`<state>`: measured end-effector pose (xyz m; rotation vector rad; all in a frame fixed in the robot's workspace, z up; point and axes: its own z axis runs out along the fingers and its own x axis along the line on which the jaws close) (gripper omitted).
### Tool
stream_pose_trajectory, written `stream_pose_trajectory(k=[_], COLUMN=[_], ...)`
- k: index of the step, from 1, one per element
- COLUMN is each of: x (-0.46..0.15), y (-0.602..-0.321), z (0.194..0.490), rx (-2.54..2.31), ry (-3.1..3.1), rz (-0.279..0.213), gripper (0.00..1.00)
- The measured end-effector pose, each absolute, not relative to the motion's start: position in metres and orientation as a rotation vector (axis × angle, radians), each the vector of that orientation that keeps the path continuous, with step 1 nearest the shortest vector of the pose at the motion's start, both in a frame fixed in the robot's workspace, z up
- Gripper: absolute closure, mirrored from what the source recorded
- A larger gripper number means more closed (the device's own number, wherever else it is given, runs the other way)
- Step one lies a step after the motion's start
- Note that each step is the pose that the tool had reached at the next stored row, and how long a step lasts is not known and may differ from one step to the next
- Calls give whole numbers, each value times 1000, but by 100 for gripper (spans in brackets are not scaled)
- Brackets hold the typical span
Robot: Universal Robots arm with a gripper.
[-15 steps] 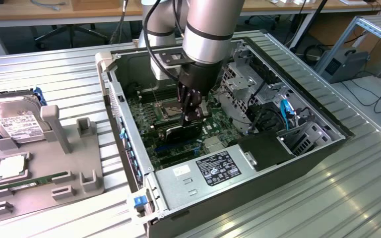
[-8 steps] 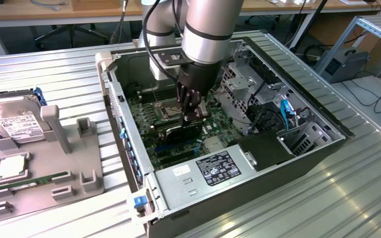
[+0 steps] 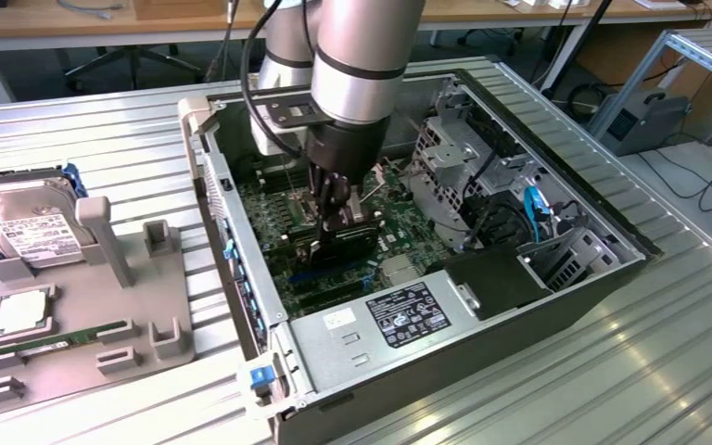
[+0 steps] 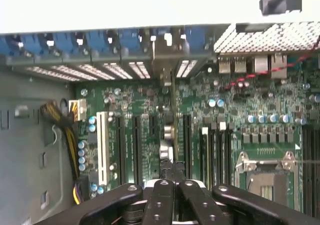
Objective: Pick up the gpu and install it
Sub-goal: 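Press down on the gpu until it lock into place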
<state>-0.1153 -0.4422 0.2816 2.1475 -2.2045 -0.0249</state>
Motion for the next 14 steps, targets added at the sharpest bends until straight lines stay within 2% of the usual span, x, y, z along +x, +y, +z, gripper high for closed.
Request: stream_pose_trajectory(k=[14], x=[-129], y=[-436], z=[275], rx=[2146], ry=[-2204], rz=[-23], gripper=[89])
